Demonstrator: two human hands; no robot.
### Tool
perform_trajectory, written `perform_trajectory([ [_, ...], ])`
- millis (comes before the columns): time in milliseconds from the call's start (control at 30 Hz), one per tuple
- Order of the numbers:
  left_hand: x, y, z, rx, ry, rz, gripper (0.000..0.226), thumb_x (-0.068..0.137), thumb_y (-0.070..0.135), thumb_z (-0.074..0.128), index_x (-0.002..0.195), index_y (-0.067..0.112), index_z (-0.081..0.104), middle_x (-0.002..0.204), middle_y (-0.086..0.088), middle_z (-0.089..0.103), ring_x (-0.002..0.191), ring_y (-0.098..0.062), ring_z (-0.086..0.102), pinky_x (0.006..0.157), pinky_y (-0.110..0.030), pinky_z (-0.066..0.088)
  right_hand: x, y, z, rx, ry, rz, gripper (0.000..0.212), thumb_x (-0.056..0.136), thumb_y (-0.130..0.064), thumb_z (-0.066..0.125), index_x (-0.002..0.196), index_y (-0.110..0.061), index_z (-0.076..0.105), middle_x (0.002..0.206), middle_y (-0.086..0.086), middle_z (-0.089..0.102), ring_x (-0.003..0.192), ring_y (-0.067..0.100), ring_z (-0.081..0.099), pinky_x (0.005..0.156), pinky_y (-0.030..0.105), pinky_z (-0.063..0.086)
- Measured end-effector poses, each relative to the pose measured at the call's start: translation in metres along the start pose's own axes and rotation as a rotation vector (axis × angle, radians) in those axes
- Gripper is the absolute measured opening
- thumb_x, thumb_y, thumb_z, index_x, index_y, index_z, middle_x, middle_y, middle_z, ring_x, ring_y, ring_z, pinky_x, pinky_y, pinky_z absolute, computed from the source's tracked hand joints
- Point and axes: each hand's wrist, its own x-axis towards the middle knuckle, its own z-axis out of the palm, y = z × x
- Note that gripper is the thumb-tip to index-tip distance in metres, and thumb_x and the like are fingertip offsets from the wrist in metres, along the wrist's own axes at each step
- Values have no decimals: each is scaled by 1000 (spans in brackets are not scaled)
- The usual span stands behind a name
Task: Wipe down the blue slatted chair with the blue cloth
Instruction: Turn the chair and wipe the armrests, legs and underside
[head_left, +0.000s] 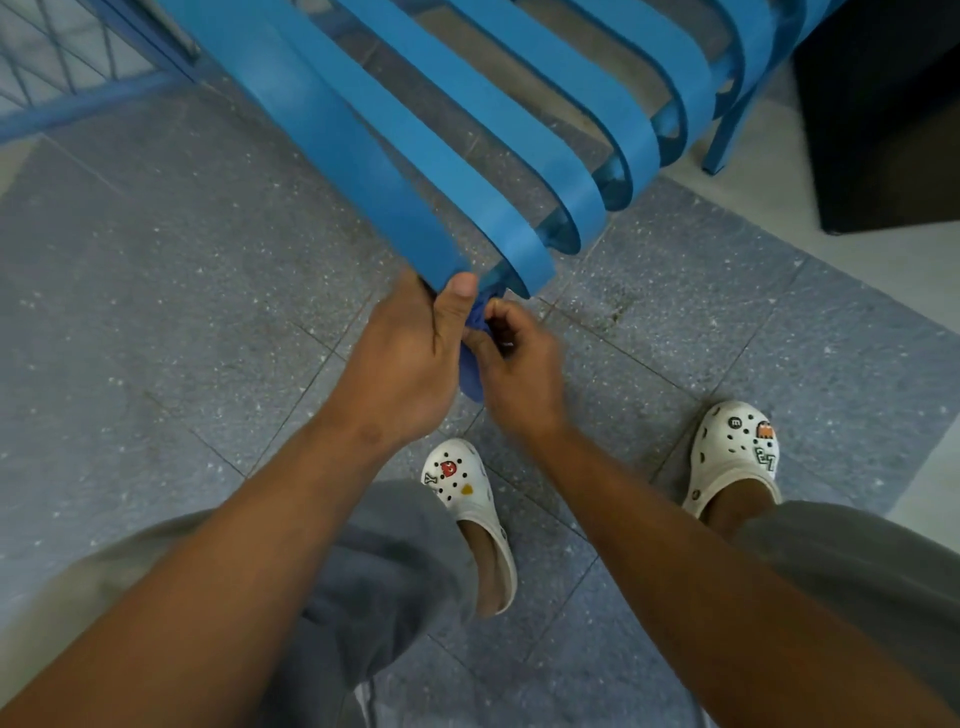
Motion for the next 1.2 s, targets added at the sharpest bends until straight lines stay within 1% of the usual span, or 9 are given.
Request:
perform_trajectory([
  [67, 2, -3, 3, 19, -8, -25, 63, 95, 62, 23, 115, 15, 58, 90, 7, 62, 79, 4, 59, 60, -11, 40, 0, 4, -2, 3, -13, 12, 7, 95, -11, 64, 91, -6, 66, 80, 6, 68, 73, 19, 63, 64, 32, 52],
  [200, 3, -8, 10, 20, 12, -72, 69, 91, 67, 22, 116, 15, 60, 95, 6, 67, 85, 0, 62, 64, -16, 46, -7, -4, 0, 17, 13, -69, 5, 100, -14, 60, 99, -11, 63, 83, -5, 65, 76, 6, 61, 68, 20, 47],
  [333, 2, -9, 15, 43, 57, -77, 64, 92, 65, 22, 108, 16, 61, 87, 11, 65, 86, 3, 62, 62, -16, 45, -8, -3, 10, 80, 24, -51, 13, 103, -21, 55, 106, -10, 60, 88, 1, 67, 80, 13, 65, 68, 29, 51],
  [467, 4, -11, 23, 73, 109, -67, 58, 101, 58, 25, 109, 14, 62, 84, 10, 64, 77, -1, 63, 59, -15, 42, 7, 20, 10, 84, 111, 99, 14, 103, -19, 54, 100, -9, 63, 86, 2, 68, 78, 8, 63, 67, 16, 46],
  [667, 3, -6, 23, 140, 109, -75, 49, 95, 61, 23, 88, 23, 53, 64, 9, 53, 58, 4, 56, 49, -12, 35, 29, 47, -2, 11, 68, 188, 17, 102, -24, 56, 95, -10, 61, 88, 8, 69, 82, 18, 66, 72, 28, 49],
  [800, 7, -10, 23, 196, 86, -117, 42, 106, 48, 30, 91, 18, 56, 68, 10, 56, 60, 5, 57, 49, -10, 36, 7, 29, 10, 95, 57, 116, 14, 103, -20, 54, 97, -9, 58, 82, 0, 61, 73, 6, 56, 68, 21, 45],
  [900, 9, -14, 21, 215, 66, -119, 47, 105, 50, 30, 100, 16, 63, 78, 9, 63, 70, 0, 61, 51, -11, 39, -9, 20, 29, 166, 84, 51, 13, 104, -22, 53, 98, -10, 53, 80, -1, 58, 71, 9, 55, 65, 37, 49],
  [1000, 9, -17, 20, 225, 65, -114, 46, 106, 49, 30, 102, 16, 62, 79, 11, 63, 66, 6, 59, 53, -10, 41, -10, 25, 46, 188, 150, 93, 14, 104, -26, 51, 95, -15, 50, 80, -3, 59, 73, 13, 58, 69, 48, 50],
  [1200, 9, -19, 19, 234, 48, -101, 44, 106, 48, 29, 85, 20, 54, 67, 10, 53, 57, 10, 54, 49, -9, 35, -7, 47, 61, 206, 258, 330, 17, 105, -22, 49, 94, -10, 54, 79, -8, 57, 74, 7, 56, 72, 30, 47],
])
